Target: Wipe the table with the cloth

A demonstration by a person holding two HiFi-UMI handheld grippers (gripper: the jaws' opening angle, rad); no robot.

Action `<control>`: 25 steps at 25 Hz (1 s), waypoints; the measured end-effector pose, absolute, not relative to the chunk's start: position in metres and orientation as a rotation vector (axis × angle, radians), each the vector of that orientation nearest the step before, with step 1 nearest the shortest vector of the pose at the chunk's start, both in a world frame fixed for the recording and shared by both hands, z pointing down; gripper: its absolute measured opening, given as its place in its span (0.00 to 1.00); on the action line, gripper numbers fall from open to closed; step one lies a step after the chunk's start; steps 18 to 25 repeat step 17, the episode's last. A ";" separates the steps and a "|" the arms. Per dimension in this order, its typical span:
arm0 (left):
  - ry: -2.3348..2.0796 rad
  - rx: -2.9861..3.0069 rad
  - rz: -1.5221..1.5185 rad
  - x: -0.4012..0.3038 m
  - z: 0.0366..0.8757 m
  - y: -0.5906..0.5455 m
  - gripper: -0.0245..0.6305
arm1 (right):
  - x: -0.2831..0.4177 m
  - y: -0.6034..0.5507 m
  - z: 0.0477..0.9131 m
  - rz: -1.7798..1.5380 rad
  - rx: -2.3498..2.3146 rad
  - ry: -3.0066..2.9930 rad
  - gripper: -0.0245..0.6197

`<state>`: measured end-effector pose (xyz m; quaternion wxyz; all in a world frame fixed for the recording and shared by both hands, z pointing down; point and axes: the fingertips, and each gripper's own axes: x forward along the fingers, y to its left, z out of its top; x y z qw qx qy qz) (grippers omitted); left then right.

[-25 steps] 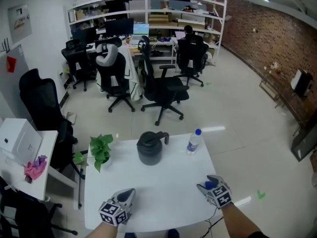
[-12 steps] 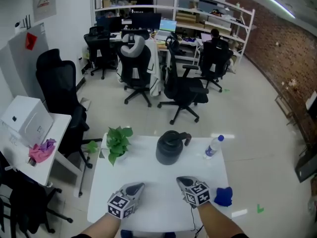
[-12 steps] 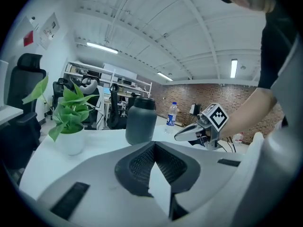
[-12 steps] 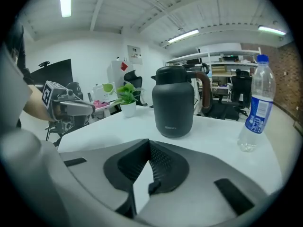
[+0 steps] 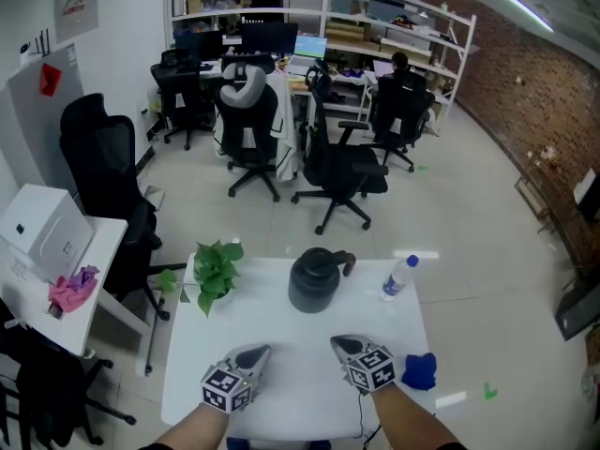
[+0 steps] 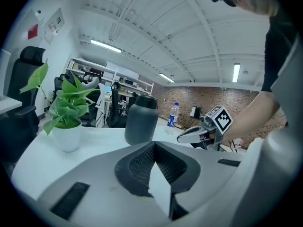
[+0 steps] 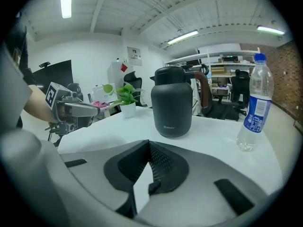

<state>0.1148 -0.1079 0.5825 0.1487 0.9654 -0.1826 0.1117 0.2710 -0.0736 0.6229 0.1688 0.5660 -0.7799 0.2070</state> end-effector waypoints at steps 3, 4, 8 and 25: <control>-0.517 2.776 0.325 0.118 0.583 -0.106 0.04 | 0.271 -0.072 0.624 0.584 1.596 -2.217 0.05; -0.514 2.777 0.326 0.118 0.583 -0.106 0.04 | 0.271 -0.072 0.624 0.582 1.593 -2.218 0.05; -0.509 2.779 0.327 0.119 0.583 -0.104 0.04 | 0.272 -0.070 0.624 0.578 1.585 -2.216 0.05; -0.513 2.778 0.337 0.114 0.585 -0.103 0.04 | 0.269 -0.067 0.627 0.577 1.568 -2.209 0.05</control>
